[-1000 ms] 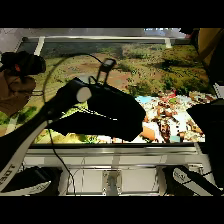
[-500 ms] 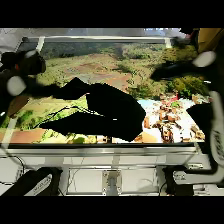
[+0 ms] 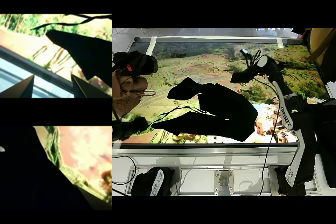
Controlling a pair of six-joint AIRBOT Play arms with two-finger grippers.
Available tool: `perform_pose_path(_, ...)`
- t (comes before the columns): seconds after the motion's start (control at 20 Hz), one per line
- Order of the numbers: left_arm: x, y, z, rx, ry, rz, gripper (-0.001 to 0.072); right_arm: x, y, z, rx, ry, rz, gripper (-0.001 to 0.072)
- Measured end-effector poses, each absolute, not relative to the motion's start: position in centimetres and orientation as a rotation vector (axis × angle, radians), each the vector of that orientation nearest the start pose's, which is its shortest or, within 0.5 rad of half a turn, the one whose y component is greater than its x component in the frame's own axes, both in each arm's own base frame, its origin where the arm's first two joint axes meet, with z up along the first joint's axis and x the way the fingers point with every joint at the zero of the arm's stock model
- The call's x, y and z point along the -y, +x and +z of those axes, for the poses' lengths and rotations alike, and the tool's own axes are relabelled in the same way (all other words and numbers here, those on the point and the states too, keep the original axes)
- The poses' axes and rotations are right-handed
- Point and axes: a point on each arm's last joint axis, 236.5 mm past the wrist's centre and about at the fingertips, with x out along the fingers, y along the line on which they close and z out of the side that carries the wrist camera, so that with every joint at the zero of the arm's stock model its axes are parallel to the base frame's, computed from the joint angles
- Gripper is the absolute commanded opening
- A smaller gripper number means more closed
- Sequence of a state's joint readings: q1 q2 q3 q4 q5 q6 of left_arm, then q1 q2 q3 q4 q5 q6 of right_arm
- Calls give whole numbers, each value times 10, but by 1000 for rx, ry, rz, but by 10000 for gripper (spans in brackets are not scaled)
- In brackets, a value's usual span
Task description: Fold the clothes and pants, and hang the long-sleeved shirts on hangers.
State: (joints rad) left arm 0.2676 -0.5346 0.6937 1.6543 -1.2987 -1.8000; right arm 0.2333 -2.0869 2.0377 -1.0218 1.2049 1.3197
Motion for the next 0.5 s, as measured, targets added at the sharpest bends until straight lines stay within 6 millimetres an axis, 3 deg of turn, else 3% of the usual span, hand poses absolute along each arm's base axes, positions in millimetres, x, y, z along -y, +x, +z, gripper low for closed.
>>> perform_pose_path(0.15,-79,198,35,-1120,-324,457,536,-241,523,-67,-1274,105,672,546)
perform_pose_path(0.25,-79,194,31,-1125,-338,467,536,-239,517,-76,-1306,90,682,508)
perform_pose_path(0.4,-78,192,28,-1130,-348,471,536,-242,505,-87,-1351,85,721,508)
perform_pose_path(0.45,-78,191,28,-1132,-349,471,536,-244,501,-90,-1366,90,737,476)
perform_pose_path(0.5,-78,191,28,-1131,-350,472,536,-247,499,-91,-1372,100,757,380)
